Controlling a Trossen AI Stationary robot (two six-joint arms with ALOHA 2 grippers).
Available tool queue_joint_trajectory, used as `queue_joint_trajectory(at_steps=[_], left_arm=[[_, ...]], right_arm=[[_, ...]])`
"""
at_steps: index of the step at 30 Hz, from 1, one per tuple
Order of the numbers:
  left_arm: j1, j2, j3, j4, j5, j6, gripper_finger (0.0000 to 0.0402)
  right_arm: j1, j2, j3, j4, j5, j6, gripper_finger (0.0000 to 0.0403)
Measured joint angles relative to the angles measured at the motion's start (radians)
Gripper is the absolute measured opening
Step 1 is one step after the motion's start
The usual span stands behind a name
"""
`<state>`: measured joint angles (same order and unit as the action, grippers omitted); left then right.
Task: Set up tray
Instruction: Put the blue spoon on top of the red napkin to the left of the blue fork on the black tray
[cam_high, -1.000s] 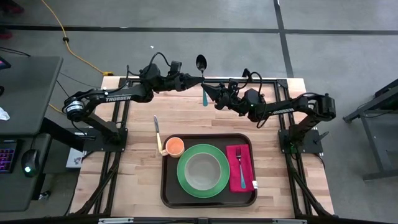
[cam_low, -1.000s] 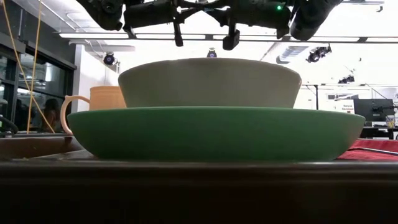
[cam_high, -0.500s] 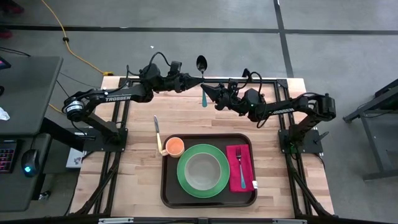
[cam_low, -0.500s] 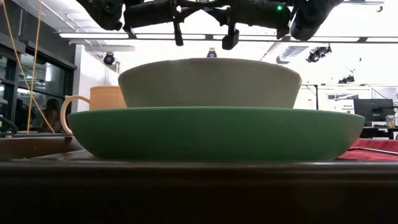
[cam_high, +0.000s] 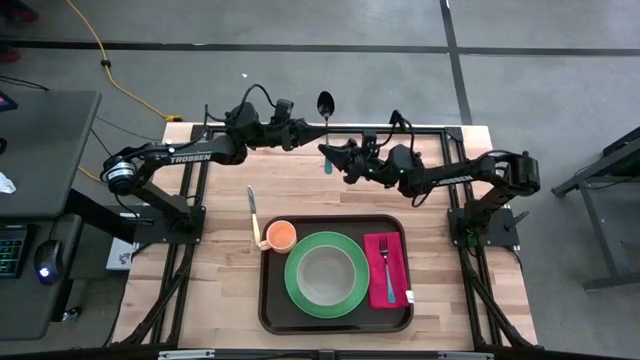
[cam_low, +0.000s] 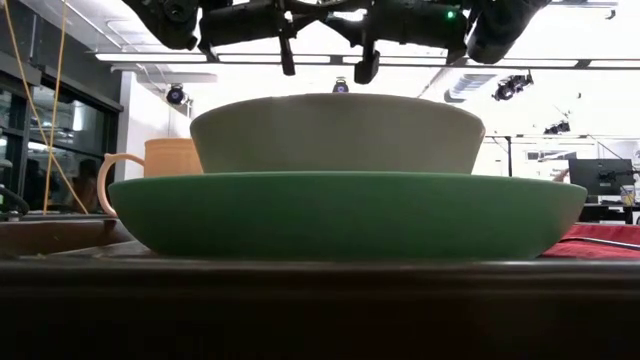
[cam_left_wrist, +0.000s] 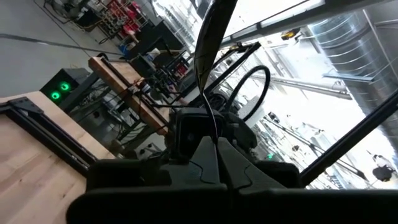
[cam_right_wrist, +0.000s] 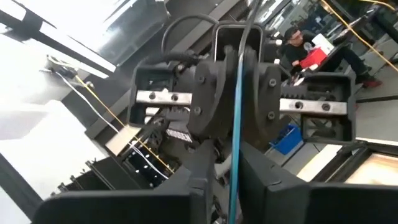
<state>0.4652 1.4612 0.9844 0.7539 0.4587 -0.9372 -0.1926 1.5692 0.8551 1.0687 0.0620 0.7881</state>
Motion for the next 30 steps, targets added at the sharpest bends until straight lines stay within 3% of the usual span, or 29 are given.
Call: queue_joint_trajectory(at_steps=[12, 17, 30], left_arm=[[0.024, 0.0, 0.0, -0.003, 0.042, 0.021, 0.001], [0.048, 0.0, 0.0, -0.01, 0.086, 0.016, 0.001], [0.046, -0.002, 0.0, -0.071, 0.168, 0.012, 0.001]], right_arm=[[-0.061, 0.0, 0.0, 0.001, -0.193, 0.104, 0.0093], [-0.089, 0.0, 0.0, -0.024, -0.305, 0.155, 0.0098], [-0.137, 0.0, 0.0, -0.087, -0.407, 0.163, 0.0099]])
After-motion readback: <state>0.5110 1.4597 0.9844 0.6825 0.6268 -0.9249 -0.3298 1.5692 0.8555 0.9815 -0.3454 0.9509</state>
